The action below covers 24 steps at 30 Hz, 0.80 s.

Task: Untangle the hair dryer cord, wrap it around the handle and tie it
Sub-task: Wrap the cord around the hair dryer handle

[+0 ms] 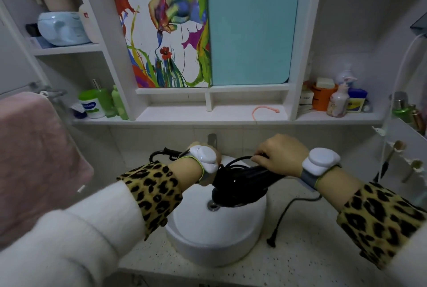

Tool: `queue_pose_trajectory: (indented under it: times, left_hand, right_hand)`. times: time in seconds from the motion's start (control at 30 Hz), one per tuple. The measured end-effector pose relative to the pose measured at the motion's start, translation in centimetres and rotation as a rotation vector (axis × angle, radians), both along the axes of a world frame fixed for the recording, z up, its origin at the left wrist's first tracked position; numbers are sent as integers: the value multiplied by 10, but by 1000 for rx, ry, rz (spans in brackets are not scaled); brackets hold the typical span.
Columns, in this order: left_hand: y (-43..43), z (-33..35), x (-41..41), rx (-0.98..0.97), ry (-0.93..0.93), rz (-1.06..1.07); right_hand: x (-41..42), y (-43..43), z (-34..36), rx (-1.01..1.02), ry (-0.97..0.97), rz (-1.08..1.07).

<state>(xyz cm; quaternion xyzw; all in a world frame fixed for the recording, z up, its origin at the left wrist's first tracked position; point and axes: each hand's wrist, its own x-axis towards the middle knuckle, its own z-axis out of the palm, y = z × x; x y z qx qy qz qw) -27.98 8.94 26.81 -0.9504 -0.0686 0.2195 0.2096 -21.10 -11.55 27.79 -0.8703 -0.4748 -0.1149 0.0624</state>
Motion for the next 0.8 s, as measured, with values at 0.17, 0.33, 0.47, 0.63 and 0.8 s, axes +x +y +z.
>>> queue_pose_trajectory:
  times: [0.17, 0.33, 0.47, 0.63, 0.8]
  left_hand:
    - [6, -21, 1, -93, -8, 70]
    - [17, -42, 0, -344, -133, 213]
    - [26, -56, -7, -732, -302, 304]
    - [4, -60, -14, -1171, -497, 441]
    - [-3, -51, -23, -1386, -474, 308]
  right_hand:
    - [-11, 0, -12, -22, -92, -3]
    - [-16, -8, -40, 111, 82, -12]
    - [-27, -10, -61, 466, 551, -95]
    - [-36, -16, -91, 659, 1226, -132]
    - [-31, -19, -101, 660, 1279, -53]
